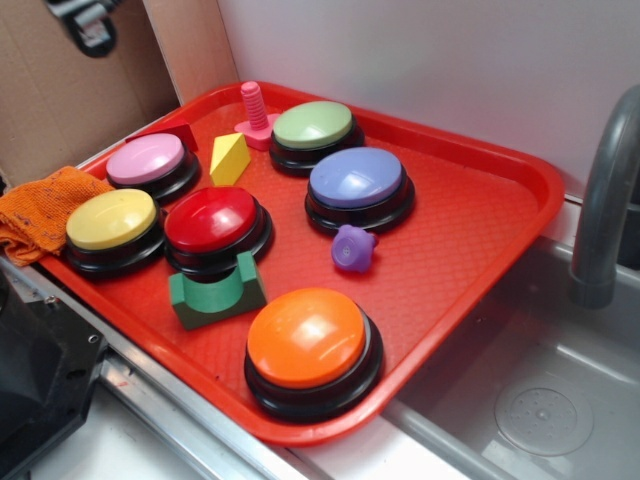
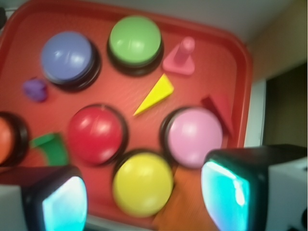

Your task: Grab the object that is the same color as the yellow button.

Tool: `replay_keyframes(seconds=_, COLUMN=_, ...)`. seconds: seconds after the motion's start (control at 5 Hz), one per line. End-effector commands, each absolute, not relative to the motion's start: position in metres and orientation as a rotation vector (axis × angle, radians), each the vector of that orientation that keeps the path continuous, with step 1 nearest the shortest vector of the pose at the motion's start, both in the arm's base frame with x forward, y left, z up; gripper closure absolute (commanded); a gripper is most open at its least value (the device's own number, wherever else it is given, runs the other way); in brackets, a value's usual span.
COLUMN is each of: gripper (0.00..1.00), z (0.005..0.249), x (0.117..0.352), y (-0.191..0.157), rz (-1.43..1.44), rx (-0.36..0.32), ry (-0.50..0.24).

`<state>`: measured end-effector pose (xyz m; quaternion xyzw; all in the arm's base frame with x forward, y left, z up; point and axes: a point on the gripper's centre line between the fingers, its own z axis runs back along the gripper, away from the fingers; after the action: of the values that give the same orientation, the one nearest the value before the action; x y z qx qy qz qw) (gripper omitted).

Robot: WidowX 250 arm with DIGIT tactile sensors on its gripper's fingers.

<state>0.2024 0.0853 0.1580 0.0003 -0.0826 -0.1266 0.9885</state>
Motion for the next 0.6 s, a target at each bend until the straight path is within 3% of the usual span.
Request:
replay_keyframes(seconds=0.0, gripper=0.00, z=0.119, x=0.245, y=0.113, rz=-0.301, rx=-0.015, ry=-0.267)
replay_keyframes(seconds=0.4, gripper=0.00, z=0.085, x=0.271, y=0.105, rz=-0.272, rx=-0.030, ry=-0.247)
